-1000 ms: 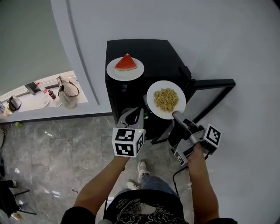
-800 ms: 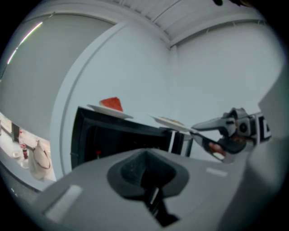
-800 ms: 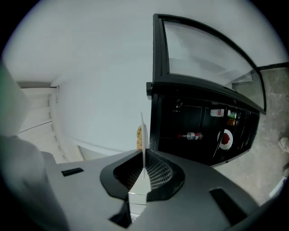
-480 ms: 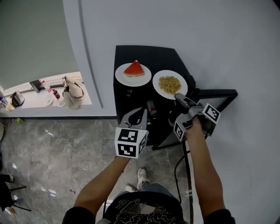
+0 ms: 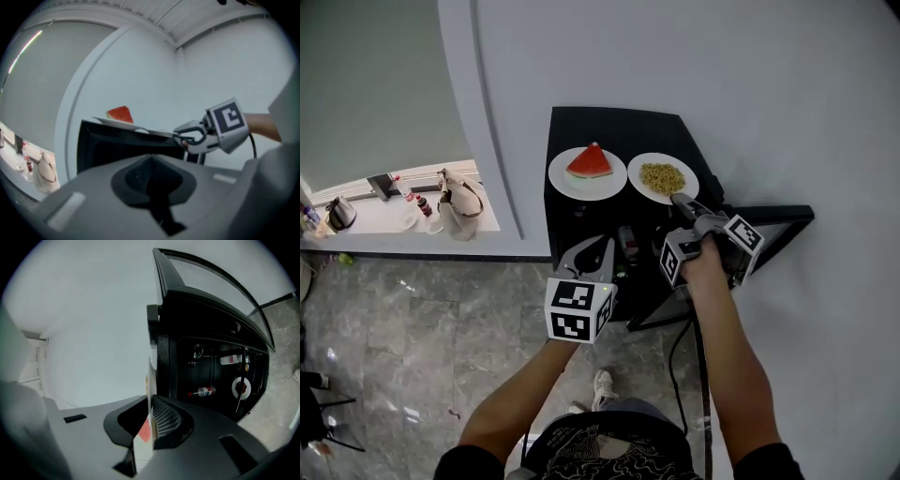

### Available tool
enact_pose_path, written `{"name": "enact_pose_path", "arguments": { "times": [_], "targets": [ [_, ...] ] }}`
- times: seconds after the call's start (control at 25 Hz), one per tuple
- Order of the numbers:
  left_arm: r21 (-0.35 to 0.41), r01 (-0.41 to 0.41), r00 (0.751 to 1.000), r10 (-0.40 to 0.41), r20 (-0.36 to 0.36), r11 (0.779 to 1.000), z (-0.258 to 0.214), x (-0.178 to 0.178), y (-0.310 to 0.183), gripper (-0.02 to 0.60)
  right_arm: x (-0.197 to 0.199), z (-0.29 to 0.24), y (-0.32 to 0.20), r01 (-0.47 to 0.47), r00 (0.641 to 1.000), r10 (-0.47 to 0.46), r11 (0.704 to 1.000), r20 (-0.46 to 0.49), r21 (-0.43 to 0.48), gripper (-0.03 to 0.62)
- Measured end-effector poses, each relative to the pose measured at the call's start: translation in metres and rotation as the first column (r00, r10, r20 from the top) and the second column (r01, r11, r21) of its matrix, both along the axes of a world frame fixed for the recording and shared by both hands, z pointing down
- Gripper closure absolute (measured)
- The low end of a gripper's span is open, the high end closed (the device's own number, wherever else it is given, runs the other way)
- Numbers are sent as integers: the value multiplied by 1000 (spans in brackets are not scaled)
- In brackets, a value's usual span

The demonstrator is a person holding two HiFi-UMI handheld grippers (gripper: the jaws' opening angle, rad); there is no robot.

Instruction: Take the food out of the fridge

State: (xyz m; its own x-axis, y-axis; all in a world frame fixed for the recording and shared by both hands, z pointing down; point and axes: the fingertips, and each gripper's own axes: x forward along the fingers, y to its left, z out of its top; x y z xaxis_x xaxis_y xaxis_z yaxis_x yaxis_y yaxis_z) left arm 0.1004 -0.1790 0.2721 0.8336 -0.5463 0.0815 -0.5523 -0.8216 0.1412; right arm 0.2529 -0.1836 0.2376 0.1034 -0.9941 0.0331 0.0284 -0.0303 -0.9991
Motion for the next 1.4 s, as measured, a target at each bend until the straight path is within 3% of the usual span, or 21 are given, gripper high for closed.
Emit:
{"name": "enact_pose_path", "arguments": {
  "times": [0.4,0.72,0.84,1.04,1.16,1.24,1.4],
  "targets": [
    [-4,0,1000,0,-1,1000,1,5,-3,580,0,-5,-13,-9,1000,8,998,6,57,582],
    [-5,-8,1000,8,4,1000,3,7,2,580,-4,-12,-6,44,999,-42,989,-20,141,526],
    [-3,-10,1000,10,7,1000,4,7,6,580,-6,-13,0,69,996,-59,986,-68,152,525],
    [-7,0,1000,1,27,1000,7,-2,12,580,-25,-15,29,139,964,-98,978,-246,155,525],
    [-6,2,999,-2,39,1000,10,-9,20,580,-39,-8,48,165,932,-111,978,-346,131,528],
    [-7,3,999,-2,43,1000,13,-13,25,580,-48,-1,58,183,889,-124,979,-440,94,539],
    [-18,7,999,-6,52,1000,22,-20,38,580,-76,19,73,220,717,-190,975,-671,-41,568]
  ]
}}
